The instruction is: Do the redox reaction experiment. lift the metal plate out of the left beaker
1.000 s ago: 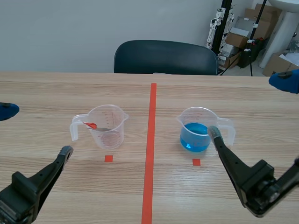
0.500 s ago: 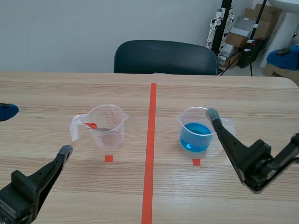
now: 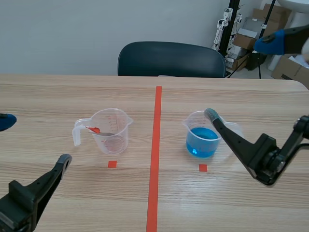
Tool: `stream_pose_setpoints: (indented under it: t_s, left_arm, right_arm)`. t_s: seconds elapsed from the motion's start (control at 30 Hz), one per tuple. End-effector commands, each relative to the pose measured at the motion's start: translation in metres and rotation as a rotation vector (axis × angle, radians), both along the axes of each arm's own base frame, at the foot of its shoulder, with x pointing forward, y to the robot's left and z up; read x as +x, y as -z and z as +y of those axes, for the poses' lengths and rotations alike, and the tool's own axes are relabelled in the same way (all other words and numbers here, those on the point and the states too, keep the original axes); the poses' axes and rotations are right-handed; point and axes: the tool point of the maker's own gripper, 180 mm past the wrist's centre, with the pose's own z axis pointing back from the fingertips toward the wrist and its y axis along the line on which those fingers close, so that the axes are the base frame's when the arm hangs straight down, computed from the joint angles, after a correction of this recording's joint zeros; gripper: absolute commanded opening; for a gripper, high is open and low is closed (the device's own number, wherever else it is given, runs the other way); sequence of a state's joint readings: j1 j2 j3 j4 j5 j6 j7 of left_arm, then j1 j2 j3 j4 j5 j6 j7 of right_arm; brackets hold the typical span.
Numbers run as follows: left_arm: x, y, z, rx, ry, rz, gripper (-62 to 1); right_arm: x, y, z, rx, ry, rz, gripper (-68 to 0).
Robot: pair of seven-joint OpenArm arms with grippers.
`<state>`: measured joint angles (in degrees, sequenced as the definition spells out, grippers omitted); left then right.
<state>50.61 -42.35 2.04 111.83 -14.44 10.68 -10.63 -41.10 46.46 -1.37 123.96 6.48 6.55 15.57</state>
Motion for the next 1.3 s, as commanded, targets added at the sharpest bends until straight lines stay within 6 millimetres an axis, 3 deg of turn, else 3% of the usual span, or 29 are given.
stream_pose_setpoints:
  t_s: [0.0, 0.23, 0.43, 0.63, 0.8, 1.1, 1.27]
  left_arm:
    - [-0.001, 0.005, 0.008, 0.003, -0.014, -0.011, 1.4]
    - [-0.015, 0.037, 0.033, -0.061, -0.037, 0.039, 1.4]
    - [-0.037, 0.057, 0.053, -0.171, -0.018, 0.051, 1.4]
    - [-0.060, 0.060, 0.075, -0.274, -0.032, -0.008, 1.4]
    - [-0.079, 0.054, 0.090, -0.372, -0.053, -0.076, 1.4]
    - [-0.100, 0.065, 0.073, -0.332, -0.027, -0.123, 1.4]
    - [-0.106, 0.056, 0.062, -0.346, -0.010, -0.198, 1.4]
  right_arm:
    - [-0.001, -0.008, 0.007, 0.014, -0.031, -0.024, 0.4]
    - [0.003, -0.002, 0.019, 0.008, -0.098, -0.010, 0.4]
    - [0.011, 0.016, 0.023, -0.019, -0.151, 0.016, 0.4]
    - [0.015, 0.027, 0.027, -0.045, -0.210, -0.003, 0.4]
    - [0.006, 0.040, 0.033, -0.060, -0.266, -0.013, 0.4]
    - [0.012, 0.054, 0.042, -0.073, -0.238, -0.054, 0.4]
    - [0.022, 0.061, 0.057, -0.072, -0.259, -0.081, 0.4]
